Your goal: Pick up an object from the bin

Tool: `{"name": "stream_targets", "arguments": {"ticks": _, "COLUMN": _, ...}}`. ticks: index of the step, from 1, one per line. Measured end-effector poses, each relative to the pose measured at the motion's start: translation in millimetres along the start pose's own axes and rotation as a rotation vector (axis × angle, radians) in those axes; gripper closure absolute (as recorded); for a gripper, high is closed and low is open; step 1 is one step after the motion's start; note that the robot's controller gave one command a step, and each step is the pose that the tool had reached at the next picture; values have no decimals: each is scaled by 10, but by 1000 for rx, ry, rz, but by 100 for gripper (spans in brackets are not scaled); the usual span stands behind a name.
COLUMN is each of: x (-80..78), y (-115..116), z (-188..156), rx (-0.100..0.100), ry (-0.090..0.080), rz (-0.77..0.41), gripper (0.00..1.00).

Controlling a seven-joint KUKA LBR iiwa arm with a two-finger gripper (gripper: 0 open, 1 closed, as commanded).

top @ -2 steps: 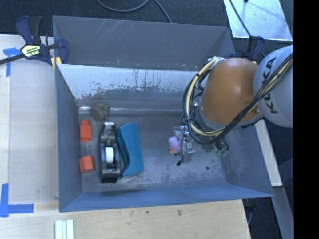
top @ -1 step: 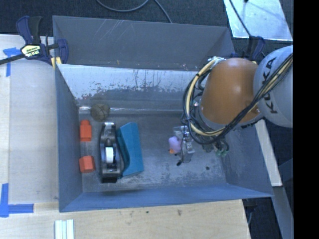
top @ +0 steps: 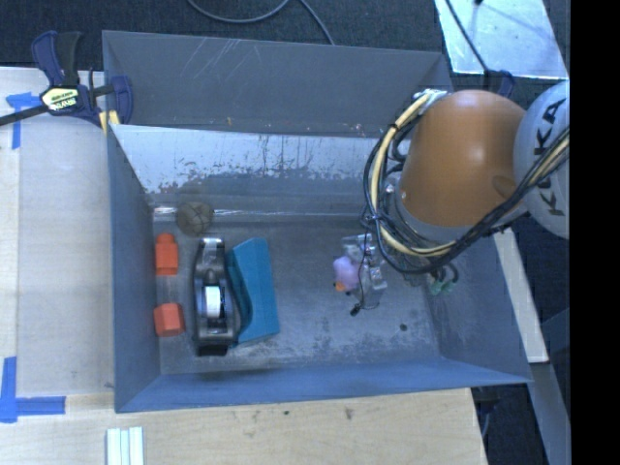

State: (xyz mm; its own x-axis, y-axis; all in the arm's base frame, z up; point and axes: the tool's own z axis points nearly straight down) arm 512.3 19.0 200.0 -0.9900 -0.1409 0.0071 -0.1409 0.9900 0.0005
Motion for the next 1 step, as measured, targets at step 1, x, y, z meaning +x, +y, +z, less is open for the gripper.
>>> {"name": "stream_targets", "arguments": {"ticks": 1, "x": -96, "y": -46, "z": -552, "rx": 1, "ry": -8, "rz": -84, "gripper": 100}}
